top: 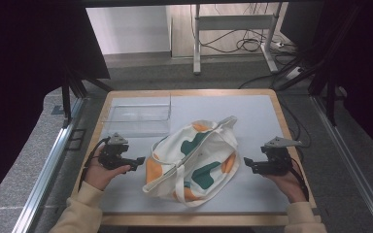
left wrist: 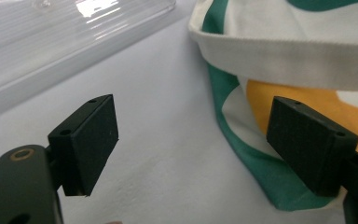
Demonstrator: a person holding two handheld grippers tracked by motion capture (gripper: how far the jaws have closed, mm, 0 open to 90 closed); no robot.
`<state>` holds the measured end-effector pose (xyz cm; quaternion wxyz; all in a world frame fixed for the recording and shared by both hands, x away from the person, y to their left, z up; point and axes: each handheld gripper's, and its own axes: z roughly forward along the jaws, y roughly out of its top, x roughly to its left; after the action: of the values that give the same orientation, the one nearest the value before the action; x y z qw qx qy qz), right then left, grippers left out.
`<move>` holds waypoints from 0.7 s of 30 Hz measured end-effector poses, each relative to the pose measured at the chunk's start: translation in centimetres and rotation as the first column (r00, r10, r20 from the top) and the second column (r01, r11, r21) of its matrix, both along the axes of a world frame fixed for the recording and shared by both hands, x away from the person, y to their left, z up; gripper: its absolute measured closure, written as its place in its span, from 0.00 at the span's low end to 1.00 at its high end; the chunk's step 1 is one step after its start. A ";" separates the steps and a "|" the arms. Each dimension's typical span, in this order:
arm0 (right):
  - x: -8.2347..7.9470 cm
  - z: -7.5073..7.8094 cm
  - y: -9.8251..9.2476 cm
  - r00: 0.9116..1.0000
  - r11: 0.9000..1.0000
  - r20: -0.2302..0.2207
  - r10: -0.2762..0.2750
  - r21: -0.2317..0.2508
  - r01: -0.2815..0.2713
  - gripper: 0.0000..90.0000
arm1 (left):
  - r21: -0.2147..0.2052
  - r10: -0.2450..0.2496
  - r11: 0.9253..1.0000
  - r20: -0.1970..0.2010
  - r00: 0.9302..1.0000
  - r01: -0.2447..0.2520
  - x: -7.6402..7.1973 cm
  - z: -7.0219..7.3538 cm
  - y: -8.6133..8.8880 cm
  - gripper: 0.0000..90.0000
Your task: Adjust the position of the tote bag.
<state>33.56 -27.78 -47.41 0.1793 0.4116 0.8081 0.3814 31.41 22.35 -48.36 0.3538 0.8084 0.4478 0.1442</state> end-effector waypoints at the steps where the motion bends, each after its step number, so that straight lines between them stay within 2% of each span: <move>1: 0.1 0.0 -0.2 1.000 1.000 0.001 -0.002 0.004 0.002 0.18 | 0.002 -0.001 1.000 0.007 1.000 0.001 0.0 0.1 -0.1 0.18; 3: 0.1 0.0 -0.3 1.000 1.000 -0.003 -0.003 0.011 0.003 0.18 | 0.000 -0.001 1.000 0.014 1.000 0.001 0.0 0.2 -0.1 0.17; 4: 0.2 -0.1 -0.6 1.000 0.999 -0.006 0.002 0.046 -0.002 0.19 | -0.006 0.000 1.000 0.017 1.000 0.000 0.0 0.3 -0.1 0.17; 7: 0.2 -0.1 -0.8 1.000 0.998 -0.007 0.002 0.064 -0.002 0.20 | -0.002 -0.002 1.000 0.023 1.000 0.002 0.0 0.4 -0.2 0.18; 10: 0.4 -0.2 -0.8 1.000 0.998 -0.009 0.009 0.059 -0.008 0.20 | 0.006 0.000 1.000 0.023 1.000 0.000 -0.3 0.5 -0.3 0.18; 12: 0.6 -0.2 -0.7 1.000 0.999 -0.010 0.016 0.051 -0.015 0.21 | 0.004 0.020 1.000 -0.002 1.000 -0.020 -0.4 0.7 -0.2 0.22; 13: 0.6 -0.3 -0.6 1.000 0.998 -0.012 0.016 0.055 -0.016 0.21 | -0.004 0.014 1.000 -0.011 1.000 -0.014 -0.3 0.9 -0.2 0.23; 19: 1.0 -0.2 -0.8 1.000 0.997 -0.023 0.018 0.070 -0.016 0.24 | -0.013 0.001 1.000 -0.012 1.000 -0.001 -0.1 1.6 -0.3 0.24; 21: 1.4 -0.3 -1.1 1.000 0.997 -0.018 0.011 0.071 -0.010 0.24 | -0.015 0.002 1.000 -0.002 1.000 -0.002 -0.3 2.0 -0.3 0.25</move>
<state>34.95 -28.83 -47.69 0.1552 0.4170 0.7978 0.4070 31.16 22.02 -46.36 0.3592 0.8055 0.4499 0.1407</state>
